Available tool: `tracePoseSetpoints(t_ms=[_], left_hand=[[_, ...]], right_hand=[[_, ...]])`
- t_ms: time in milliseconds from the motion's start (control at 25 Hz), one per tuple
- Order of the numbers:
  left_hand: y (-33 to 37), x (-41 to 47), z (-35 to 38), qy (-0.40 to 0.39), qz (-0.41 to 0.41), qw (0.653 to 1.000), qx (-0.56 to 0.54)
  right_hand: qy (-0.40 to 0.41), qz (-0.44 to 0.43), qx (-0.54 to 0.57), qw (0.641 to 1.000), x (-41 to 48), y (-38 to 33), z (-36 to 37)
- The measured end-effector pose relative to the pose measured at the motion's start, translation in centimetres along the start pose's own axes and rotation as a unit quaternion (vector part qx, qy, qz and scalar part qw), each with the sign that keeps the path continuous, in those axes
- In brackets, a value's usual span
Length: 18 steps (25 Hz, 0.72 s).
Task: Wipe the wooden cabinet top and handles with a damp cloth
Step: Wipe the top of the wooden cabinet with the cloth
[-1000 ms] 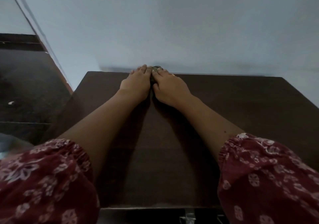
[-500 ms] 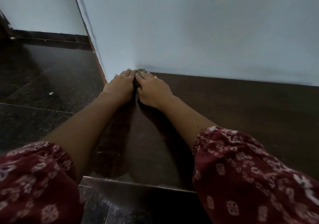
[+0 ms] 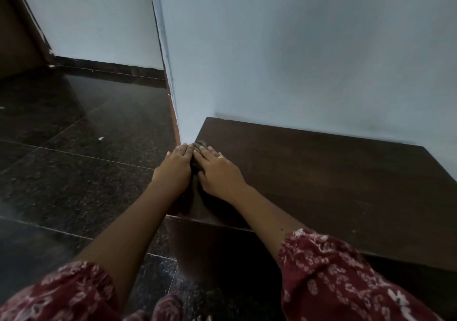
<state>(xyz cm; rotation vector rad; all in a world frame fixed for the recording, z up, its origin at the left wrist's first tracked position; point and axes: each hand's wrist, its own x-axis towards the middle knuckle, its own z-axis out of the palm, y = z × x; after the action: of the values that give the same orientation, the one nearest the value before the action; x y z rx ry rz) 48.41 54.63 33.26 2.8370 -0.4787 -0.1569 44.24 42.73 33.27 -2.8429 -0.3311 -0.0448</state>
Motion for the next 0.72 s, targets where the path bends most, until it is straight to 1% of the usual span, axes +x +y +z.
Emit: tracePoseSetpoints(t_ms=[160, 280, 400, 600, 720], left_hand=[[1.3, -4.6, 0.2, -0.015, 0.014, 1.000, 0.012], [2.5, -6.8, 0.0, -0.024, 0.025, 0.999, 0.029], [2.5, -8.2, -0.6, -0.030, 0.019, 0.997, 0.062], [0.8, -10.7, -1.2, -0.039, -0.043, 0.995, 0.081], [0.9, -12.4, -1.2, -0.048, -0.058, 0.994, 0.080]], right_hand=[[-0.021, 0.002, 0.001, 1.000, -4.6, -0.6, -0.5], [-0.024, 0.039, -0.018, 0.999, -6.9, -1.4, -0.5], [-0.028, 0.068, -0.028, 0.997, -7.5, -4.0, 0.1], [-0.048, 0.019, -0.043, 0.998, -7.8, -6.9, 0.6], [-0.058, -0.011, -0.046, 0.997, -9.1, -7.3, 0.5]])
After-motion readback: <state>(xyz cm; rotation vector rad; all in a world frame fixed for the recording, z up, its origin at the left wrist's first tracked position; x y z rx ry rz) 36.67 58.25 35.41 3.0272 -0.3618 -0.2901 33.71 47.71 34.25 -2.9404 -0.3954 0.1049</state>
